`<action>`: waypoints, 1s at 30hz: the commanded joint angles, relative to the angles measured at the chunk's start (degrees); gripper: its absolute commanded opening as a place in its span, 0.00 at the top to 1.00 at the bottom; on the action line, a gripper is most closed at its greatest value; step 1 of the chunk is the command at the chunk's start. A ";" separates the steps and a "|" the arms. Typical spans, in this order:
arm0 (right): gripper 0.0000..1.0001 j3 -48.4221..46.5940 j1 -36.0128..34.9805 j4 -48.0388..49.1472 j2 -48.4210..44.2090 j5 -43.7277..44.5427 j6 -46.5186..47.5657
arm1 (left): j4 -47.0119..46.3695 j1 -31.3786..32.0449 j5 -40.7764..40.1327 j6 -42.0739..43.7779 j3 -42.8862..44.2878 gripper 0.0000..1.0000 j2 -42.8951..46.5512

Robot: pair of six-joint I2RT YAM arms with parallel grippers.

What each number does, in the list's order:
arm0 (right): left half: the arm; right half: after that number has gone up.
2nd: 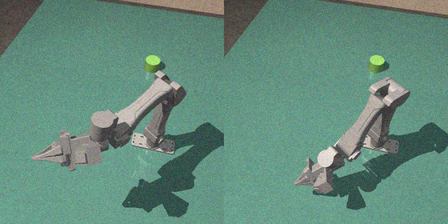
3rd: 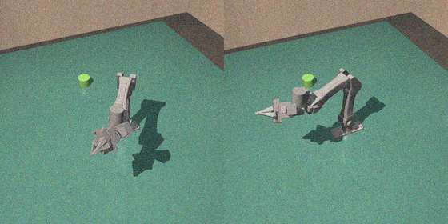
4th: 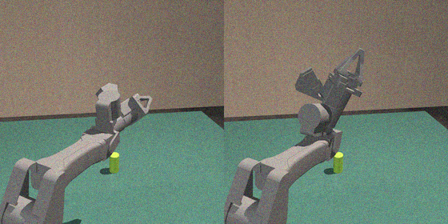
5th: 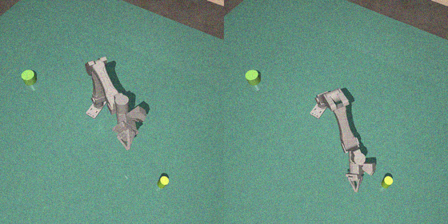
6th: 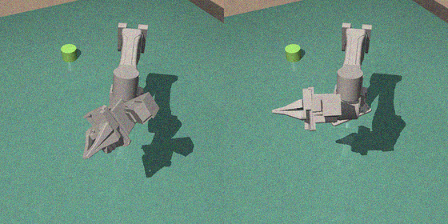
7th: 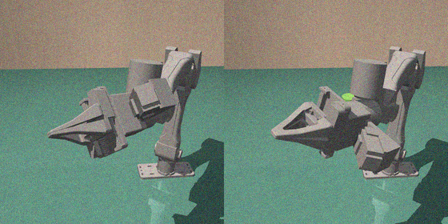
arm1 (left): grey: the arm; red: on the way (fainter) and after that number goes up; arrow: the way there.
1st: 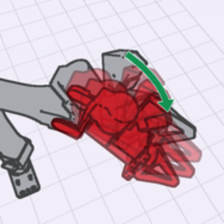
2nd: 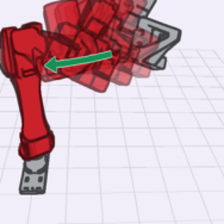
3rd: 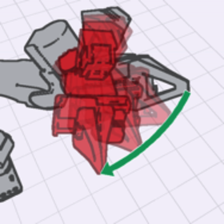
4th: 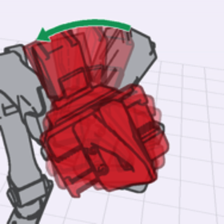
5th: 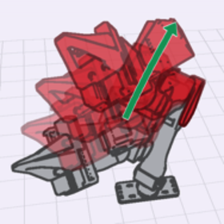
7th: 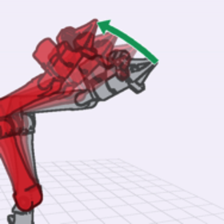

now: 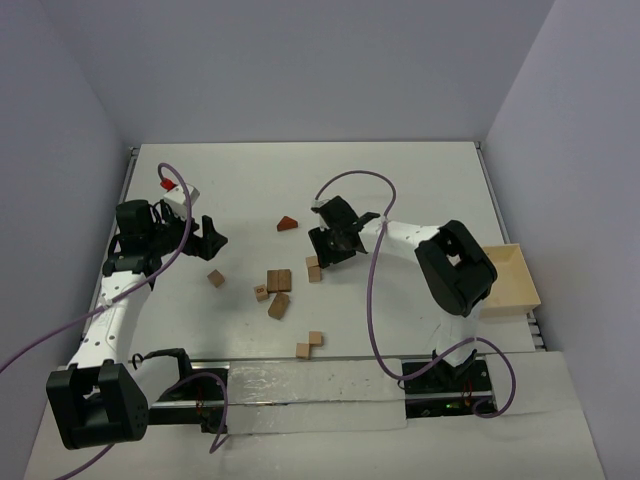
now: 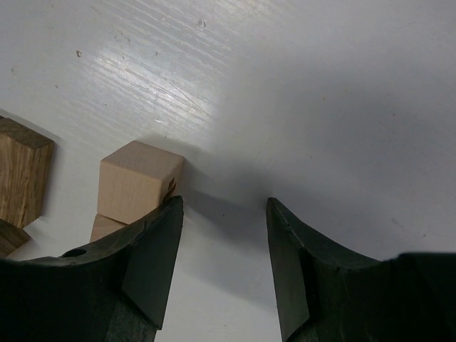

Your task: Build the wood block tower

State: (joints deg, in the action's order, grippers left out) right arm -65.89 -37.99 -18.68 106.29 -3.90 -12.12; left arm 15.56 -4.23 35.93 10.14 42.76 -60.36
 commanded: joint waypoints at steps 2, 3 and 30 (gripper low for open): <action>0.42 1.99 -0.94 -1.69 -1.20 -0.32 -0.01 | -2.82 -0.36 -0.14 0.49 0.22 0.01 0.09; 0.42 2.00 -0.96 -1.65 -1.24 -0.32 0.01 | -2.82 -0.43 -0.10 0.49 0.22 0.01 0.13; 0.41 5.42 1.28 -2.24 -5.75 -0.12 1.39 | -2.20 -0.34 0.90 2.78 0.83 0.02 -1.26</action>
State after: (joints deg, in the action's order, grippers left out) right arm -61.72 -36.10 -19.57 102.72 -3.26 -11.16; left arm 15.55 -4.23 35.81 12.20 42.57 -61.62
